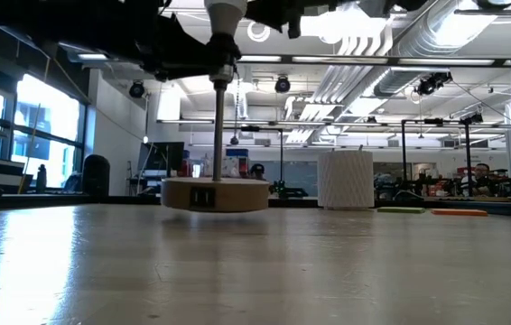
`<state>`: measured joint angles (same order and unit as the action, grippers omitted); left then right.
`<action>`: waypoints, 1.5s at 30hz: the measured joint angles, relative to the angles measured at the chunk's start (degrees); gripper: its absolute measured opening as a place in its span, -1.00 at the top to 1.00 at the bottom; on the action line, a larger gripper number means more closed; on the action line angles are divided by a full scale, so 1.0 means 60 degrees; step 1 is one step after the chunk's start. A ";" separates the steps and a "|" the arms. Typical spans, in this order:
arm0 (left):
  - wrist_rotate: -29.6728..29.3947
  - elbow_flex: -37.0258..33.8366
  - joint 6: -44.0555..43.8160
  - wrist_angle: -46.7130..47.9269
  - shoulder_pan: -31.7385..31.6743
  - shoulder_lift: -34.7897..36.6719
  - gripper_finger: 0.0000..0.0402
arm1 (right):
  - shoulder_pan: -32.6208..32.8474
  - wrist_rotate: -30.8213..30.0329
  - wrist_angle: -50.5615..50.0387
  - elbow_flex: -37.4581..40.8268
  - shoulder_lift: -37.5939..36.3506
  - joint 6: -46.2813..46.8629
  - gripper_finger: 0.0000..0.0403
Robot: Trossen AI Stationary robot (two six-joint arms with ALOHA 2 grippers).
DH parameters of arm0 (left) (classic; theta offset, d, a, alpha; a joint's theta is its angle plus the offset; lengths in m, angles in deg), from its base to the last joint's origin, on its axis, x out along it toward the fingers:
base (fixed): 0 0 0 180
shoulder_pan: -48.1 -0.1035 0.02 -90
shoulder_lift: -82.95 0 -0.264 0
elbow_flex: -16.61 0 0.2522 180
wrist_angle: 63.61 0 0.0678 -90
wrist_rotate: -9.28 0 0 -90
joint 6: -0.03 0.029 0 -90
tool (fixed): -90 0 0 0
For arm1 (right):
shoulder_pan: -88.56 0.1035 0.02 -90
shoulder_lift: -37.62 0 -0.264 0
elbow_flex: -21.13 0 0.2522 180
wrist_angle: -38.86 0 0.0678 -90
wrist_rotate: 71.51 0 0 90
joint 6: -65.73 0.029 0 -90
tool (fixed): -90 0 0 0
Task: Screw lightbulb
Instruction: Insert the light bulb into the lamp
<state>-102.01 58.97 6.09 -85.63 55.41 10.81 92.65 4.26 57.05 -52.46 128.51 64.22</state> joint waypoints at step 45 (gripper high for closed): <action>0.3383 -0.0029 -0.0004 0.0276 -0.0097 -0.0015 0.21 | -0.0139 0.2698 -0.2340 -0.0018 -0.1016 -0.0975 -0.53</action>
<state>-81.71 58.79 6.07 -83.98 54.83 10.73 91.82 20.45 43.01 -52.57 122.41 58.37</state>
